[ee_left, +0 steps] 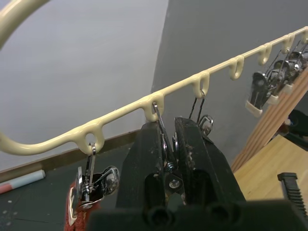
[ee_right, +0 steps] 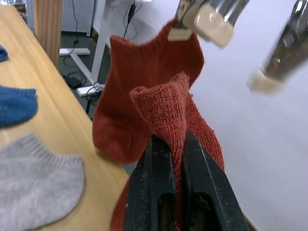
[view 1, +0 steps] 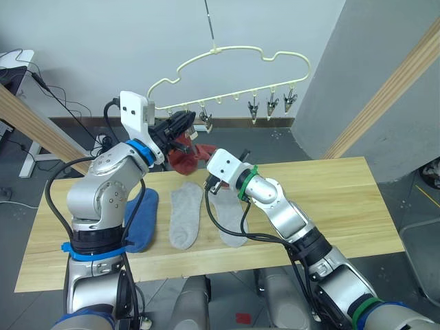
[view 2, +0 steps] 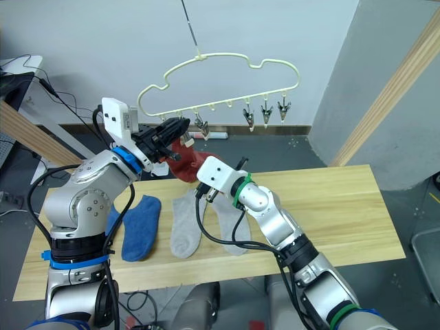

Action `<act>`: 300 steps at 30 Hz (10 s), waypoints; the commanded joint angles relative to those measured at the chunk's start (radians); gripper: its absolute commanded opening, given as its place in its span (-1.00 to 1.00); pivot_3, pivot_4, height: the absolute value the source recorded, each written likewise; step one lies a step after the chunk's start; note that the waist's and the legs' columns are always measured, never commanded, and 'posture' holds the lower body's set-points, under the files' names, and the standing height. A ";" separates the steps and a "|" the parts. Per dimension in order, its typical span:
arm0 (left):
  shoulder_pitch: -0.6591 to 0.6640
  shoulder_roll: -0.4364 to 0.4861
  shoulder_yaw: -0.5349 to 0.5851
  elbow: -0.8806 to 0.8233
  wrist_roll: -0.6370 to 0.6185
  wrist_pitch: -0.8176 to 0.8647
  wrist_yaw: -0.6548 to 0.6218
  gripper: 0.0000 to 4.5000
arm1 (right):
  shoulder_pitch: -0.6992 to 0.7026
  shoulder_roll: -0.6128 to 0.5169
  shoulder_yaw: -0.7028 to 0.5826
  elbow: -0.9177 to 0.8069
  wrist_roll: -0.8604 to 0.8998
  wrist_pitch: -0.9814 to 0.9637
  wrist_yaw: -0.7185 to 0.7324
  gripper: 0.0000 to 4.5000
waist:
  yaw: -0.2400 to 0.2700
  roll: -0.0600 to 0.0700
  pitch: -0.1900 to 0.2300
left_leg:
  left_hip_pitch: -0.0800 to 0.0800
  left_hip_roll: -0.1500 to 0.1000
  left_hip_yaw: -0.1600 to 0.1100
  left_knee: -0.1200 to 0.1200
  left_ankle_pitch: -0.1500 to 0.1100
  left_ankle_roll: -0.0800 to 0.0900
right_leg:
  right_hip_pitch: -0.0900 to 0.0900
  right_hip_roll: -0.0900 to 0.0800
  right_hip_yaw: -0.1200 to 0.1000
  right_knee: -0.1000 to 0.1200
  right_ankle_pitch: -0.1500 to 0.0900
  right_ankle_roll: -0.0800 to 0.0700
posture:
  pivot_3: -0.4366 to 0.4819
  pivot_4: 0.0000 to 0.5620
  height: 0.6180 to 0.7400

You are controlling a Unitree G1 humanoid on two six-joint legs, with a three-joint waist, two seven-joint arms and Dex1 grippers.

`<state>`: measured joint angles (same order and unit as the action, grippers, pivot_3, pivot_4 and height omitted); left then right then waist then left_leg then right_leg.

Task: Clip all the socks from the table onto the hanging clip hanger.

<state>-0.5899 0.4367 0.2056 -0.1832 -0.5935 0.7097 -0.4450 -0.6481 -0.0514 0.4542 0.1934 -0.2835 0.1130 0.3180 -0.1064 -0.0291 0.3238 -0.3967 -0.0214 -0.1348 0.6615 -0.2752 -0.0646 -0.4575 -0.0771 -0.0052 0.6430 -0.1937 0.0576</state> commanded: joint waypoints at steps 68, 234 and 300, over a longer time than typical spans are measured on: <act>0.277 -0.121 -0.117 -0.162 0.364 -0.493 0.150 -0.06 | 0.298 -0.329 -0.257 -0.860 0.414 0.525 0.450 0.13 | 0.015 0.000 0.000 | 0.001 0.000 0.001 0.001 -0.001 0.002 | 0.001 0.000 0.000 0.001 0.000 -0.001 | -0.50 0.16 1.00; 0.055 0.029 -0.058 -0.020 0.048 -0.123 -0.152 0.18 | -0.106 -0.048 -0.013 -0.141 -0.053 0.139 0.105 -1.00 | -0.017 0.000 0.000 | 0.002 0.001 0.003 0.002 0.002 0.005 | 0.001 0.002 0.004 0.001 0.005 0.000 | -0.51 0.15 1.00; 0.196 0.163 -0.138 -0.092 0.183 -0.456 -0.380 0.19 | -0.193 0.076 -0.346 -0.321 0.270 0.626 -0.067 -0.22 | -0.009 0.000 0.000 | 0.002 0.003 0.004 0.001 0.005 0.002 | 0.000 0.004 0.005 0.001 0.008 -0.001 | -0.40 0.05 1.00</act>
<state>-0.3999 0.6023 0.0554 -0.2589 -0.4082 0.2597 -0.8316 -0.8171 0.0189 0.1016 -0.1151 -0.0255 0.7748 0.2555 -0.1151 -0.0292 0.3240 -0.3941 -0.0187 -0.1313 0.6621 -0.2703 -0.0627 -0.4575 -0.0729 -0.0002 0.6437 -0.1853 0.0567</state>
